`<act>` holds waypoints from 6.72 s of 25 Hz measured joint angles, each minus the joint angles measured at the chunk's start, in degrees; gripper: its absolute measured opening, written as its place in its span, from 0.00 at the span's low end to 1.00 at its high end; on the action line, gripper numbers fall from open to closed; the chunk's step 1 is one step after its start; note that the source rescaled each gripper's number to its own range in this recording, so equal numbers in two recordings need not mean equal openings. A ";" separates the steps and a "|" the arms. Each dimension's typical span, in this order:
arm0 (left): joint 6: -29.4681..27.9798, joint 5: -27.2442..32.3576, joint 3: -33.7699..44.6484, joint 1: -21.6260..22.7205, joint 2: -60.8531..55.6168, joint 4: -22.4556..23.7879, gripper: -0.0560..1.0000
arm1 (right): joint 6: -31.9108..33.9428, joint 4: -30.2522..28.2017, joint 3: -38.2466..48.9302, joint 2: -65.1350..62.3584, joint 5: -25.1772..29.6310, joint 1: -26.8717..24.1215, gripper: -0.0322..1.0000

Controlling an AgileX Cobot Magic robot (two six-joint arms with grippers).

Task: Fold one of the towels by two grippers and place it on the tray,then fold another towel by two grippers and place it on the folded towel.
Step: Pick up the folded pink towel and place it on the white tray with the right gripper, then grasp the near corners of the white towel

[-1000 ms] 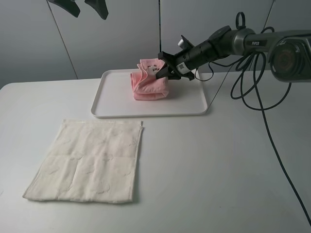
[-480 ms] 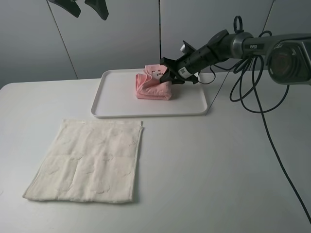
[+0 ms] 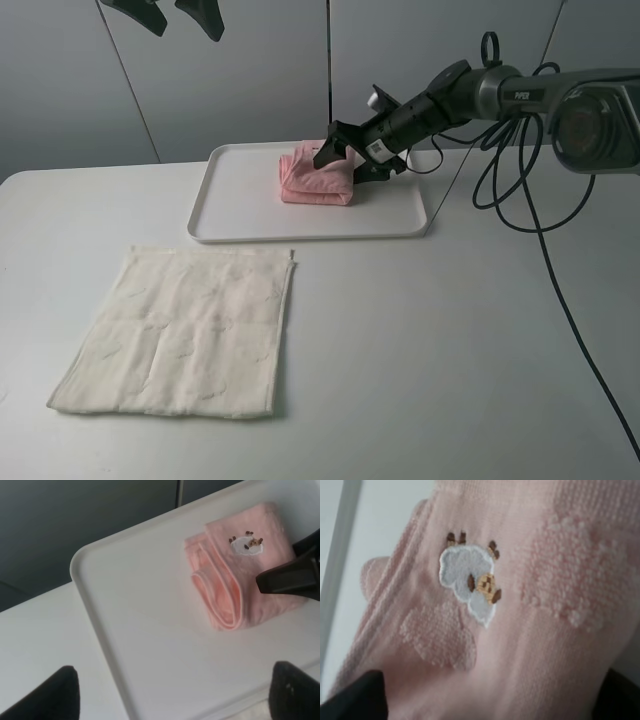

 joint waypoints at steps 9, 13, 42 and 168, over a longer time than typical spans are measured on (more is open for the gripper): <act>0.00 0.00 0.00 0.00 1.81 -0.12 0.98 | -0.22 -3.74 -0.14 -4.07 -0.06 0.00 1.00; 0.00 0.00 0.00 0.00 2.71 -1.13 0.98 | -0.22 -5.76 -0.36 -5.72 0.05 0.00 1.00; 1.48 0.00 0.00 0.00 2.75 -1.19 0.98 | 9.06 -43.10 -1.19 -8.94 -17.60 12.56 1.00; 56.65 -28.23 95.18 0.66 -34.74 17.10 0.98 | -17.78 -40.66 53.63 -45.31 -8.61 42.57 1.00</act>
